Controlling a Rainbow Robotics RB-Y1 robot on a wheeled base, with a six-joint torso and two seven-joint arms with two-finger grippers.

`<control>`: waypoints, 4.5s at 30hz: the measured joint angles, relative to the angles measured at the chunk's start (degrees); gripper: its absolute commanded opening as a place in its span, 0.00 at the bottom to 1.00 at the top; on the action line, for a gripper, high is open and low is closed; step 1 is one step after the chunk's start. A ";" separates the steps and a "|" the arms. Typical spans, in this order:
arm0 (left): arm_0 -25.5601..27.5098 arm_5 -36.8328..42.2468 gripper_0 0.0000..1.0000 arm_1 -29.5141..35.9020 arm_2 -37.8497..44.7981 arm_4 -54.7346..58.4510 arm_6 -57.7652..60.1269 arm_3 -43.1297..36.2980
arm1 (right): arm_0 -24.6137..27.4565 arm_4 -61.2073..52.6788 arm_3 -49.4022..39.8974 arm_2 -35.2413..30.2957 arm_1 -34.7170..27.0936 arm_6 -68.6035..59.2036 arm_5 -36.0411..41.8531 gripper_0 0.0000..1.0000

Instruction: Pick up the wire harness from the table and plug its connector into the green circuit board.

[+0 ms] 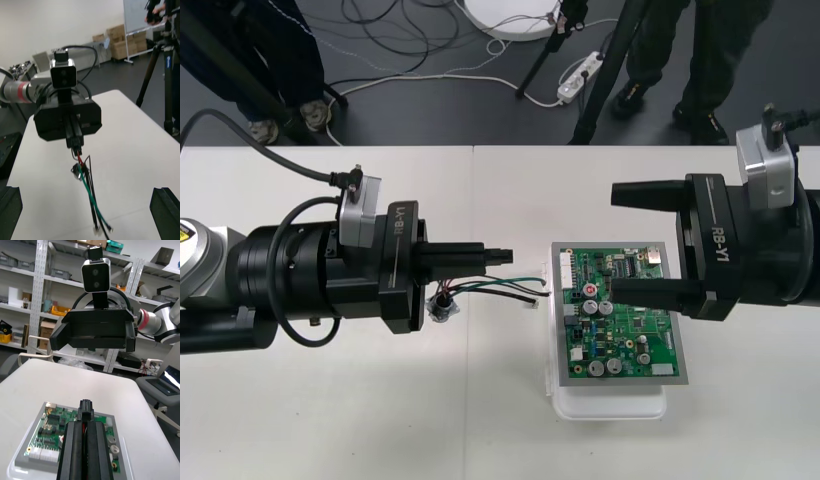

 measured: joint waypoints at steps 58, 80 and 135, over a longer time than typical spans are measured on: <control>-1.23 -20.13 0.00 -14.51 0.01 -6.76 -28.95 39.87 | 2.15 60.34 6.09 -0.92 0.05 -2.89 -31.86 1.00; -5.11 -20.07 0.00 -19.06 -1.89 -9.24 -28.96 42.74 | -0.68 64.30 10.18 3.25 1.86 -2.10 -26.77 1.00; -9.48 -11.49 0.00 -21.05 -10.74 -3.01 -28.96 42.83 | -5.95 62.98 9.99 11.32 4.57 1.04 -25.90 1.00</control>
